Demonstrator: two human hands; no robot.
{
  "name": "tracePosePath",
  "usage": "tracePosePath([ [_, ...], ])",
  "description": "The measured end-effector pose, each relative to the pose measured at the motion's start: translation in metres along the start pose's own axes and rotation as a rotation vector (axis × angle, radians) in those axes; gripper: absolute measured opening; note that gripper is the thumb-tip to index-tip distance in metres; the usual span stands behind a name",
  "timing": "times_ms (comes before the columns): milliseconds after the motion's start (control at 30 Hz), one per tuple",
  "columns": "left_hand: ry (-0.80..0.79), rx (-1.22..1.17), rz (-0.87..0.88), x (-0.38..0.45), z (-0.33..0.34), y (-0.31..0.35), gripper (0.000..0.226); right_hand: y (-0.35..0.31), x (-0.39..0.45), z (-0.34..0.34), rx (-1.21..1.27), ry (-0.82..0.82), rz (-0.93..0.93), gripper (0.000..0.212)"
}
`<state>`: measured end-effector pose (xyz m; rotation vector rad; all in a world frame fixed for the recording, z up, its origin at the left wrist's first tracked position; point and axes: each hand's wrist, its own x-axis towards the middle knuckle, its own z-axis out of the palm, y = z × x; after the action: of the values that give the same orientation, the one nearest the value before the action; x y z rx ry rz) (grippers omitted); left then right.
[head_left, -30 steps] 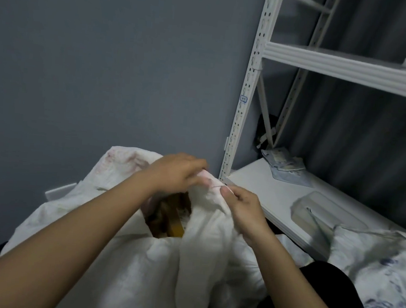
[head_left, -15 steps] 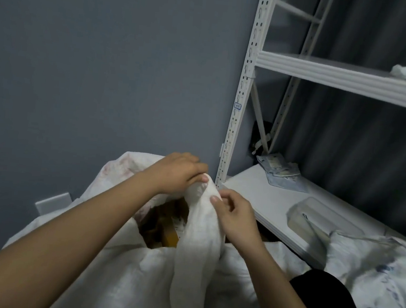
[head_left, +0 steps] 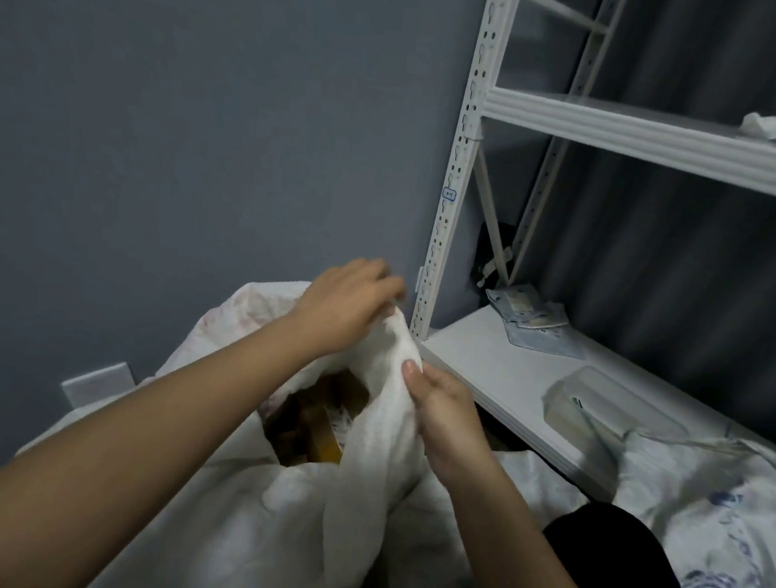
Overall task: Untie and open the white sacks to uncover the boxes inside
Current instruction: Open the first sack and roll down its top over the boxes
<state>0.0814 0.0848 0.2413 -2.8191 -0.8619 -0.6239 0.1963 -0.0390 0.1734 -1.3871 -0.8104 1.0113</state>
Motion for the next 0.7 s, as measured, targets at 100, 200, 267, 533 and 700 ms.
tracePosePath([
  [100,0.046,-0.309,-0.308,-0.007,-0.021,0.004,0.028,-0.024,0.006,0.003,0.404,-0.109,0.099,0.02],
  [200,-0.094,-0.658,-0.491,-0.022,-0.044,0.007,0.044,-0.047,0.018,0.009,0.455,-0.072,0.065,0.037],
  [267,-0.251,-0.669,-0.559,-0.032,-0.052,0.016,0.055,-0.064,0.025,0.015,0.379,-0.1,0.013,0.041],
  [533,-0.232,-0.47,-0.532,-0.023,-0.022,0.009,0.02,-0.105,0.062,0.037,-0.053,-0.186,-0.171,0.028],
  [700,-0.389,-0.529,-0.382,-0.019,-0.05,-0.01,0.018,-0.113,0.075,-0.002,-1.159,-0.31,-0.754,0.03],
])
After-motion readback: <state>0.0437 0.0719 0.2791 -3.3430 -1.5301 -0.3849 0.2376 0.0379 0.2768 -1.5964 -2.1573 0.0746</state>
